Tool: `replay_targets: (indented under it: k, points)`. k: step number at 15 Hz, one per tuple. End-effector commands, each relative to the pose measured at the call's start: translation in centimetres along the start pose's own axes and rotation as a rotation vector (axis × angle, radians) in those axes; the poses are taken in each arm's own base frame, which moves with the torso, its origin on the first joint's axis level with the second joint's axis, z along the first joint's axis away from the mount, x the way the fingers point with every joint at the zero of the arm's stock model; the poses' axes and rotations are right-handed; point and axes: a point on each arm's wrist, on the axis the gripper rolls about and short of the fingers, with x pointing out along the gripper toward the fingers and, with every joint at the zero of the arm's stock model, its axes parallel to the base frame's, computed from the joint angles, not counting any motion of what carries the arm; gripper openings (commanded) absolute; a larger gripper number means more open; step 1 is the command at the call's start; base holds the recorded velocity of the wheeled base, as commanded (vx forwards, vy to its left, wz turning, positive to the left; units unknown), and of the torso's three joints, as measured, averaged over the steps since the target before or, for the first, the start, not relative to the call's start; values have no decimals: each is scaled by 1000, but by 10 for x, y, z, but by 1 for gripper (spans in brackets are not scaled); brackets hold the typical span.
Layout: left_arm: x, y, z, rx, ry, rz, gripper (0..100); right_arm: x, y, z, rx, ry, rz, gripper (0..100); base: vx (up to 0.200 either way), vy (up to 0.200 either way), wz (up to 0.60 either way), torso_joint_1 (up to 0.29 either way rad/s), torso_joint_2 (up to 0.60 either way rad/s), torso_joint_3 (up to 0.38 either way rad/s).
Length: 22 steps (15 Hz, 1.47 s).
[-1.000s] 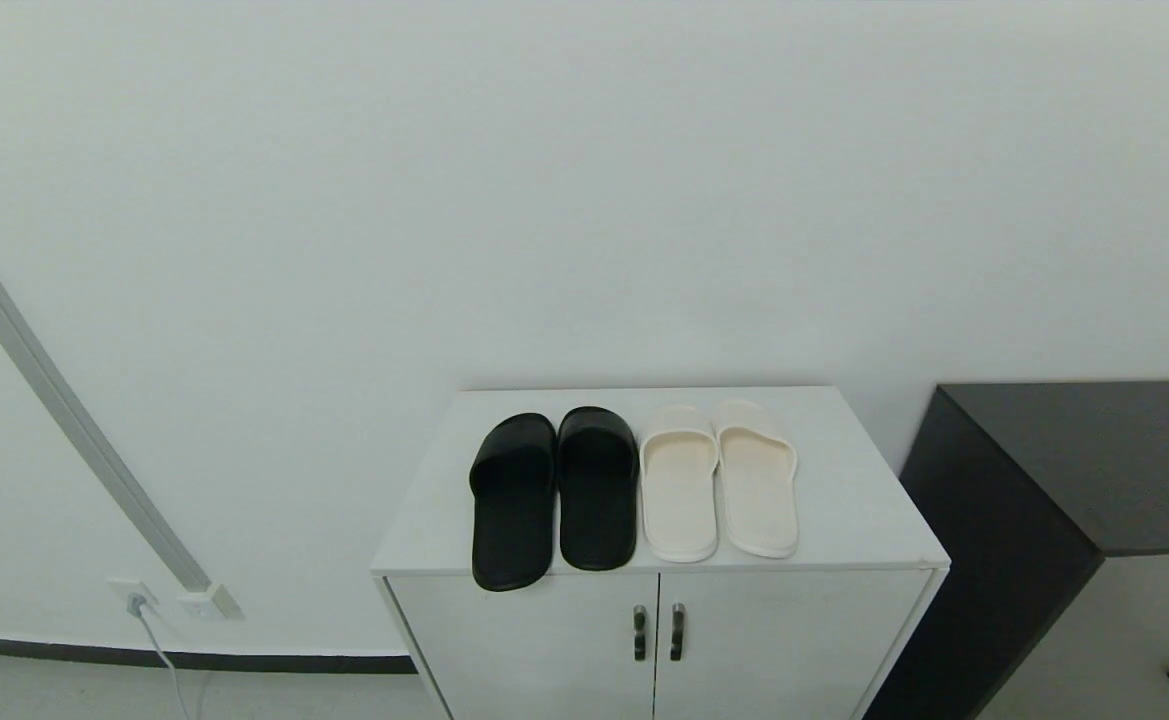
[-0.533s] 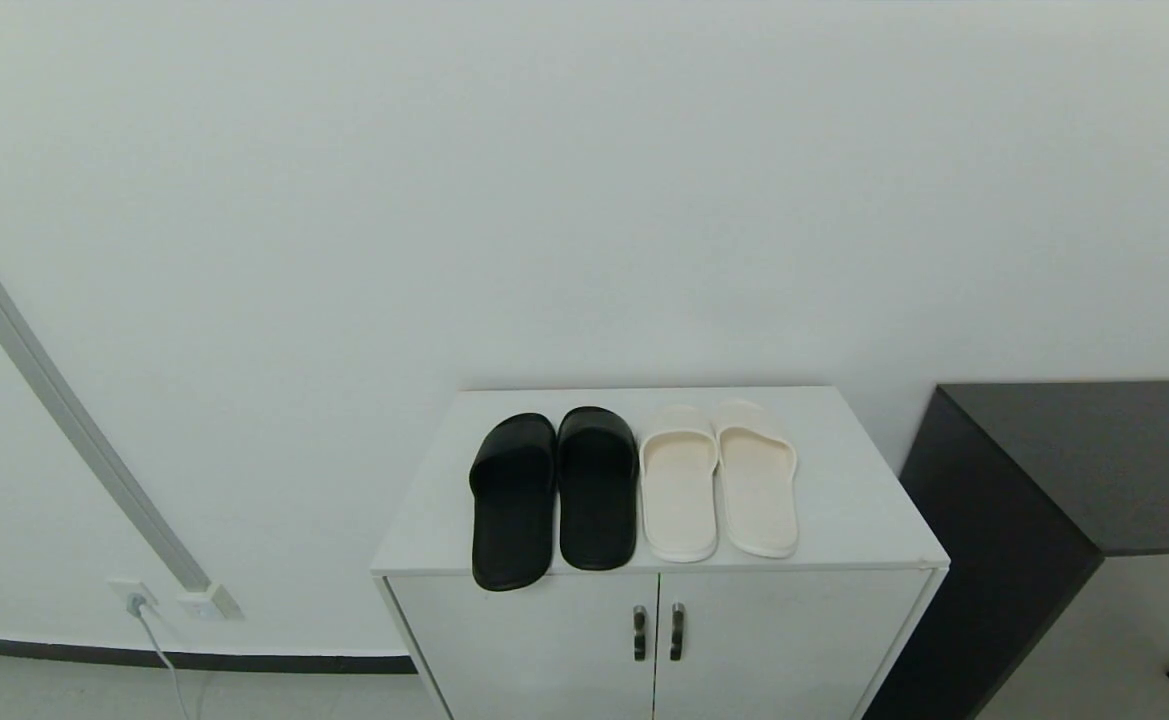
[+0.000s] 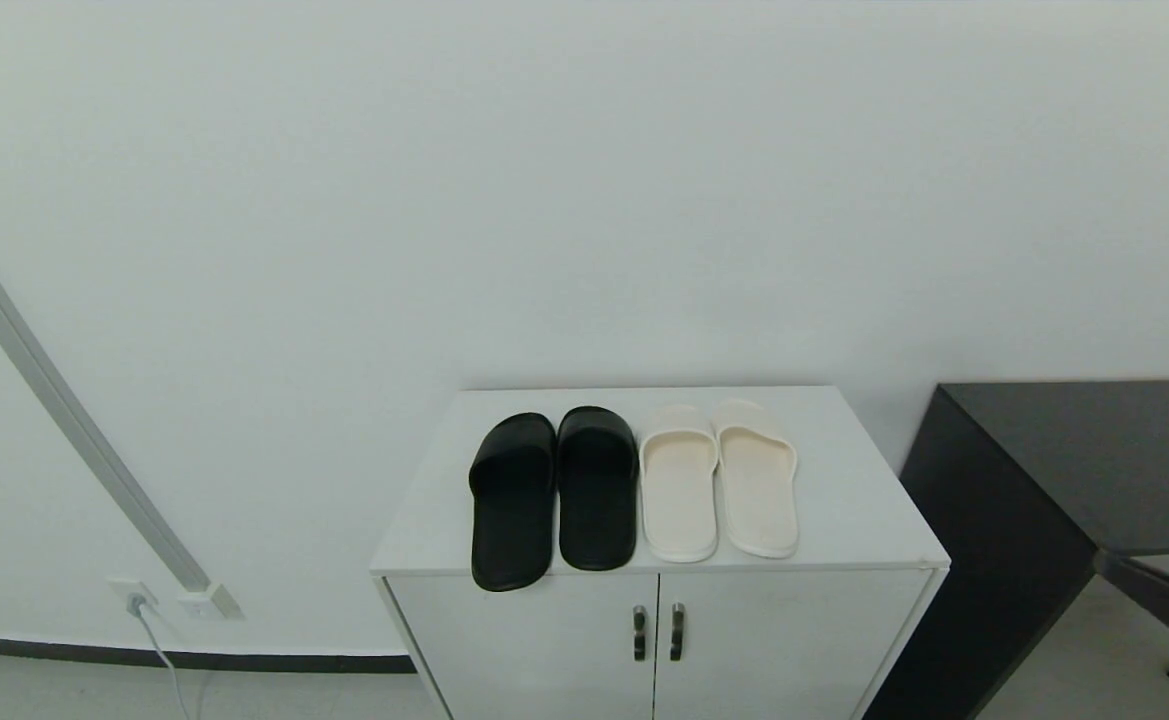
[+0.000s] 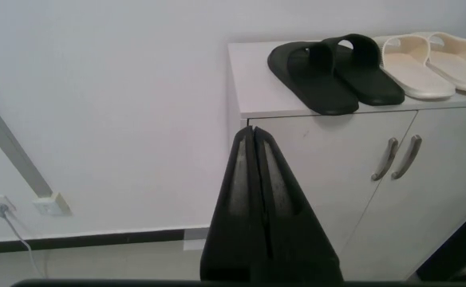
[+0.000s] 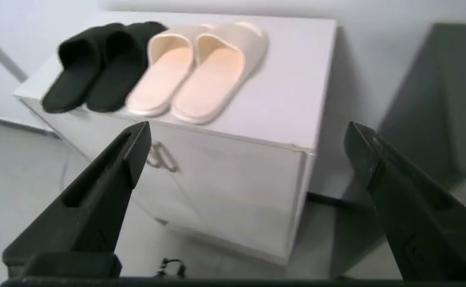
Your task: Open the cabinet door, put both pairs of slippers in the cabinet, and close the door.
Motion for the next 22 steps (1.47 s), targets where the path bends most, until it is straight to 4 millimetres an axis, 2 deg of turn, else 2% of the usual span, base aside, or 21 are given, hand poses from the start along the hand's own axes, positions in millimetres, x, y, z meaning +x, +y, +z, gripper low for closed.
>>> replay_targets:
  k: [1, 3, 4, 6, 7, 10, 12, 13, 14, 22]
  points:
    - [0, 0, 0, 8, 0, -1, 0, 42, 30, 10, 3, 88, 46, 100, 0, 0, 0, 0, 0, 0]
    - [0, 0, 0, 10, 0, -1, 0, 65, 55, 14, 25, 105, 41, 100, 0, 0, 0, 0, 0, 0]
    - [0, 0, 0, 10, 0, -1, 0, 71, 61, 16, 28, 101, 38, 100, 0, 0, 0, 0, 0, 0]
    - [0, 0, 0, 10, 0, -1, 0, 104, 82, 27, 45, 79, -18, 100, 0, 0, 0, 0, 0, 0]
    - [0, 0, 0, 10, 0, -1, 0, 112, 87, 28, 55, 81, -31, 100, 0, 0, 0, 0, 0, 0]
    - [0, 0, 0, 10, 0, -1, 0, 159, 113, 19, 71, 110, -106, 100, 0, 0, 0, 0, 0, 0]
    - [0, 0, 0, 8, 0, -1, 0, 184, 123, 13, 70, 89, -171, 100, 0, 0, 0, 0, 0, 0]
    - [0, 0, 0, 8, 0, -1, 0, 187, 124, 12, 70, 86, -178, 100, 0, 0, 0, 0, 0, 0]
    - [0, 0, 0, 8, 0, -1, 0, 205, 129, 7, 71, 65, -219, 100, 0, 0, 0, 0, 0, 0]
    - [0, 0, 0, 8, 0, -1, 0, 264, 142, -27, 68, 64, -248, 100, 0, 0, 0, 0, 0, 0]
